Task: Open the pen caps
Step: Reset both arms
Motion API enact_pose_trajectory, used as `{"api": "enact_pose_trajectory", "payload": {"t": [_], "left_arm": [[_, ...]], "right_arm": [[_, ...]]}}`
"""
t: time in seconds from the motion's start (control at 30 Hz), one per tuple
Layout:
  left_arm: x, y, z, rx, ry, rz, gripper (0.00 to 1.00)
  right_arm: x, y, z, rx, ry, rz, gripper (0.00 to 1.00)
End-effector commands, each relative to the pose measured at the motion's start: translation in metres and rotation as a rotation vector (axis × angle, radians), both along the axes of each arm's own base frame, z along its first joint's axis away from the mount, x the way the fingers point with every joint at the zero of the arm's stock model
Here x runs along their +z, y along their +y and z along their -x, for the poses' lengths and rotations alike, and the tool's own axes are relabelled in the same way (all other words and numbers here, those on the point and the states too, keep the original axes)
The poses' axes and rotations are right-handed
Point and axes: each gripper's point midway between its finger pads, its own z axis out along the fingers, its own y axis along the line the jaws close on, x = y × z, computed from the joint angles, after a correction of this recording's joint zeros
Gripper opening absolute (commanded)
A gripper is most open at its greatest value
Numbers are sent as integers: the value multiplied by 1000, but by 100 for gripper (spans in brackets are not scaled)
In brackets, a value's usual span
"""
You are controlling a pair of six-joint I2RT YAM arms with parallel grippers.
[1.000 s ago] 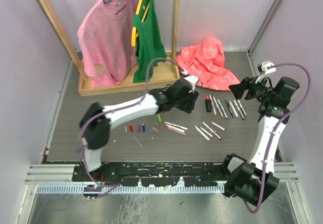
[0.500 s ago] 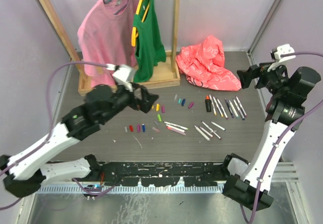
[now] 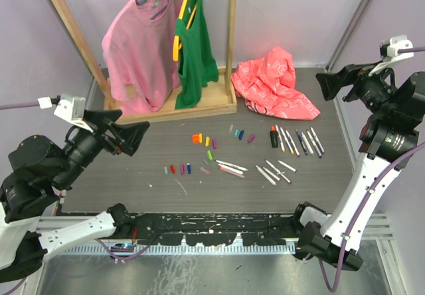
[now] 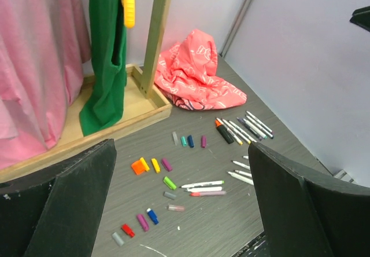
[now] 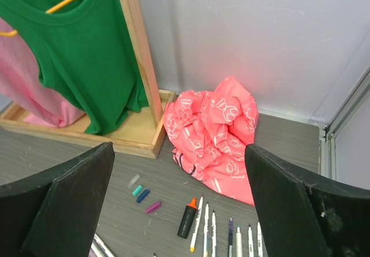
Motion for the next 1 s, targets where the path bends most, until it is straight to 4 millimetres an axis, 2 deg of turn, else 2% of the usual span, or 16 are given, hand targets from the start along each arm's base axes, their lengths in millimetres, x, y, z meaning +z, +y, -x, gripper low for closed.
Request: {"api": "enact_pose_trajectory", "payload": {"t": [0.0, 0.33, 0.97], "left_arm": [[-7, 12, 0, 37, 24, -49, 98], [-15, 13, 1, 37, 32, -65, 98], [-22, 12, -3, 48, 19, -81, 98]], "right_arm": [[27, -1, 5, -46, -37, -51, 100], [22, 5, 8, -8, -35, -33, 100], [16, 3, 10, -6, -33, -21, 100]]}}
